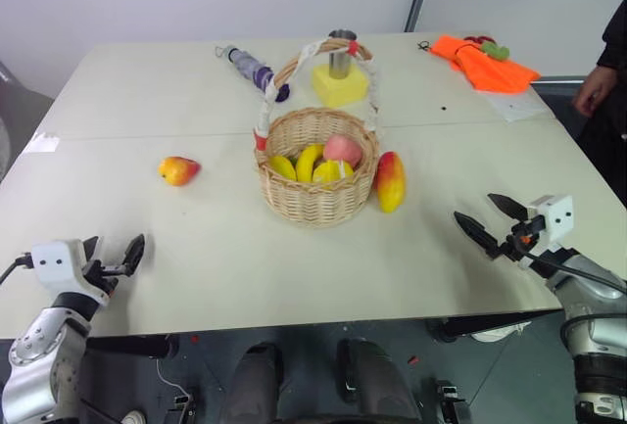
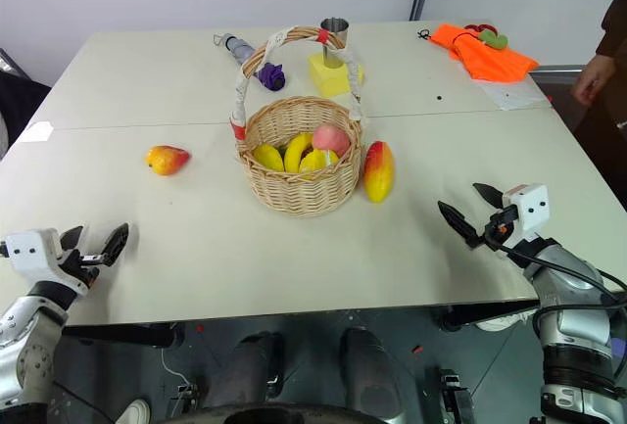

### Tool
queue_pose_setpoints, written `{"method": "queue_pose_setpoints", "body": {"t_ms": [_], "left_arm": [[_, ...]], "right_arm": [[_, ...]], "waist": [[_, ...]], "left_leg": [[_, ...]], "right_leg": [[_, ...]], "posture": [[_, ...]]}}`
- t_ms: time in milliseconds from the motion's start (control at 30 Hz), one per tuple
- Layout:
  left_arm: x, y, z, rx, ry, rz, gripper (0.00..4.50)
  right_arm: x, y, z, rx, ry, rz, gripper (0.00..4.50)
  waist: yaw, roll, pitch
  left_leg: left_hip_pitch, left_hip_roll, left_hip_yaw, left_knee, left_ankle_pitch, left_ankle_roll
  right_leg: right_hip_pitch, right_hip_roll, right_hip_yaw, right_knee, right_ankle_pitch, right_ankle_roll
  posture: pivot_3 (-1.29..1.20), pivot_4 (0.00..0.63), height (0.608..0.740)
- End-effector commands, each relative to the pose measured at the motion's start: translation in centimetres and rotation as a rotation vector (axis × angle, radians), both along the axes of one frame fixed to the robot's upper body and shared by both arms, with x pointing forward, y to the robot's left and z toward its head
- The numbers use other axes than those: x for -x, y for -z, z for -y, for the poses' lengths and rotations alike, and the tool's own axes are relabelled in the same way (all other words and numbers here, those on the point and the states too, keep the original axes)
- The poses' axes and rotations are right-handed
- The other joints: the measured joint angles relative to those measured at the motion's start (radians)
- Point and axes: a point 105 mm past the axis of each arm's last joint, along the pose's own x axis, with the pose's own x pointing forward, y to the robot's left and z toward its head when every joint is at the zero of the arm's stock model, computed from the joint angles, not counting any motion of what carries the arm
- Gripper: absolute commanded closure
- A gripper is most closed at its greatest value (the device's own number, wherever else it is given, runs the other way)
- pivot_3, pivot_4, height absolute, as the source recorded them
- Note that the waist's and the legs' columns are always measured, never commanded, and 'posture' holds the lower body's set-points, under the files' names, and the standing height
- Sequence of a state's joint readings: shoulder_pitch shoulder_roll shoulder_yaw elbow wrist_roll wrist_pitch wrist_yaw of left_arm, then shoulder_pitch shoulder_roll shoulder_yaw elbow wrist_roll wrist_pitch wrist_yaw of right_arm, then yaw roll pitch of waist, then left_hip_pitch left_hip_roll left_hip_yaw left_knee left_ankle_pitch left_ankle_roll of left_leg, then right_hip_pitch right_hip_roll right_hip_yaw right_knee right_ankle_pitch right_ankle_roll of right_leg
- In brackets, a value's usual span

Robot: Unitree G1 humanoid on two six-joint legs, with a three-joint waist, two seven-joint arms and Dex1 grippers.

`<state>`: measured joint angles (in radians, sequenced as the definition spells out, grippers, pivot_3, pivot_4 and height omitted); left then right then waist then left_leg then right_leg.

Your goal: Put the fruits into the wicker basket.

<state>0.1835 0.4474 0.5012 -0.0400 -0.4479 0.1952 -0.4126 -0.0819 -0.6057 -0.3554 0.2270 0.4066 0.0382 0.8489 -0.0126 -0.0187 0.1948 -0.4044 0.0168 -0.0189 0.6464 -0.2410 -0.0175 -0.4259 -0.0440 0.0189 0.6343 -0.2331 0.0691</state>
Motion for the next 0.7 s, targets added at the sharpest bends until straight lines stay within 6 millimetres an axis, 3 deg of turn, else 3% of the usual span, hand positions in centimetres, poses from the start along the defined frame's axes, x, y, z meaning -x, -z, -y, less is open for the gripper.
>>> {"method": "queue_pose_setpoints", "body": {"t_ms": [33, 400, 533, 700], "left_arm": [[-0.1, -0.7, -0.1, -0.021, 0.004, 0.021, 0.0], [-0.8, -1.5, 0.6, 0.052, 0.026, 0.048, 0.0], [-1.9, -2.4, 0.9, 0.044, 0.033, 0.058, 0.0], [-3.8, -4.1, 1.3, -0.017, 0.025, 0.073, 0.0]], "right_arm": [[-0.3, -0.8, -0.3, 0.003, -0.007, 0.044, 0.05], [-0.1, -1.8, -0.7, 0.011, -0.019, 0.072, 0.05], [-0.4, -3.7, -1.5, -0.043, -0.04, 0.115, 0.05], [0.2, -6.2, -3.9, -0.076, -0.183, 0.113, 0.05]], "waist": [[0.0, 0.0, 0.0], [0.0, 0.0, 0.0], [0.0, 0.0, 0.0], [0.001, 0.0, 0.0]], "left_leg": [[0.0, 0.0, 0.0, 0.0, 0.0, 0.0], [0.0, 0.0, 0.0, 0.0, 0.0, 0.0], [0.0, 0.0, 0.0, 0.0, 0.0, 0.0], [0.0, 0.0, 0.0, 0.0, 0.0, 0.0]], "right_leg": [[0.0, 0.0, 0.0, 0.0, 0.0, 0.0], [0.0, 0.0, 0.0, 0.0, 0.0, 0.0], [0.0, 0.0, 0.0, 0.0, 0.0, 0.0], [0.0, 0.0, 0.0, 0.0, 0.0, 0.0]], "posture": [[0.0, 0.15, 0.74], [0.0, 0.15, 0.74], [0.0, 0.15, 0.74], [0.0, 0.15, 0.74]]}}
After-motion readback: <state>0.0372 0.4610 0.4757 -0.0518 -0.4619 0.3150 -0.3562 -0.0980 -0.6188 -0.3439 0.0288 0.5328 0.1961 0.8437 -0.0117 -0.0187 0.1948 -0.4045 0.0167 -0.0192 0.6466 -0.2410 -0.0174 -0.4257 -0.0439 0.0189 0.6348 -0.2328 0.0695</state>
